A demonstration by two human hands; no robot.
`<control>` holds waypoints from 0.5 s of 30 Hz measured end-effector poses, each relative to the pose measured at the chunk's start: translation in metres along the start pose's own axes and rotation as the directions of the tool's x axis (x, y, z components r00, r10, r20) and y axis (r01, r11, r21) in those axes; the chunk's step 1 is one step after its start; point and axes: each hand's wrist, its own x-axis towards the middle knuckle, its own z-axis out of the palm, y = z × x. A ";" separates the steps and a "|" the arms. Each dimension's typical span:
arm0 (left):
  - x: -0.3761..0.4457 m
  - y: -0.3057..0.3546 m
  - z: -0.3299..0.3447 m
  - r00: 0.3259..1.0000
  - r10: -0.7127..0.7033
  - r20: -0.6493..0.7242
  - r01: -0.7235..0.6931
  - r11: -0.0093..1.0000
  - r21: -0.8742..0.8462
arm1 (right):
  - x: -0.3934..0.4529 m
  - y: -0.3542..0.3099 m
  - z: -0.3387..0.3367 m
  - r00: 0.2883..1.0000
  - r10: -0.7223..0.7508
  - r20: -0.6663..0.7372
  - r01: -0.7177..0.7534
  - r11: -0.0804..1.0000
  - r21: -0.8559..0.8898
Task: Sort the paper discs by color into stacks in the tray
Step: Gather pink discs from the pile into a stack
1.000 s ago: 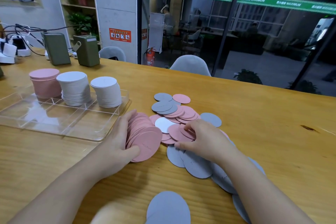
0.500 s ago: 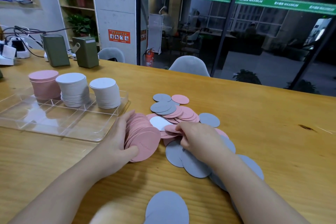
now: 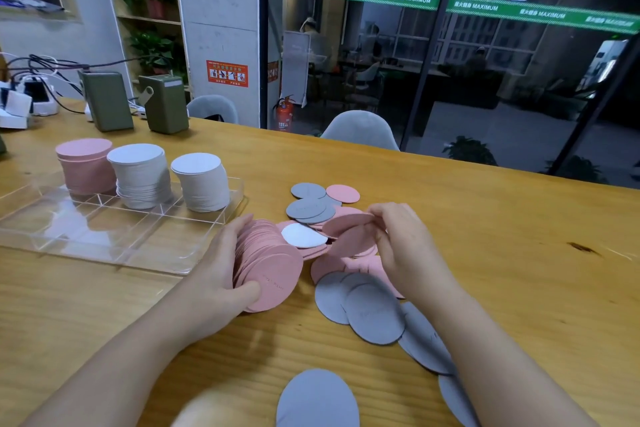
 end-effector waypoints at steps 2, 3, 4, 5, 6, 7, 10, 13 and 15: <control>0.001 -0.002 -0.002 1.000 -0.007 -0.025 0.008 1.000 0.012 | -0.001 -0.010 -0.004 0.995 0.090 0.037 -0.095 0.977 0.189; 0.002 -0.002 -0.002 0.999 -0.011 -0.035 0.012 1.000 0.020 | -0.002 -0.015 -0.004 0.990 0.118 0.073 -0.134 0.948 0.288; 0.003 -0.002 -0.002 0.999 -0.015 -0.043 0.016 1.000 0.026 | -0.004 -0.020 -0.004 0.986 0.129 0.107 -0.159 0.917 0.366; 0.003 -0.002 -0.001 0.999 -0.018 -0.047 0.019 0.999 0.031 | -0.005 -0.024 -0.002 0.983 0.127 0.135 -0.173 0.890 0.422; 0.004 -0.002 0.000 0.999 -0.024 -0.047 0.026 0.999 0.033 | -0.006 -0.028 0.000 0.980 0.117 0.160 -0.178 0.874 0.452; 0.004 -0.001 0.001 0.999 -0.029 -0.042 0.030 0.999 0.036 | -0.007 -0.031 0.005 0.978 0.100 0.184 -0.176 0.867 0.466; 0.007 -0.005 0.003 0.998 -0.036 -0.053 0.038 0.999 0.036 | -0.013 -0.040 0.015 0.965 0.042 0.260 -0.153 0.892 0.425; 0.008 -0.007 0.002 0.998 -0.019 -0.058 0.021 0.999 0.037 | -0.017 -0.050 0.027 0.967 0.009 0.254 -0.088 0.950 0.301; 0.005 -0.005 0.001 1.000 -0.020 -0.019 0.021 0.998 0.062 | -0.019 -0.055 0.033 0.974 0.035 0.224 -0.098 0.955 0.278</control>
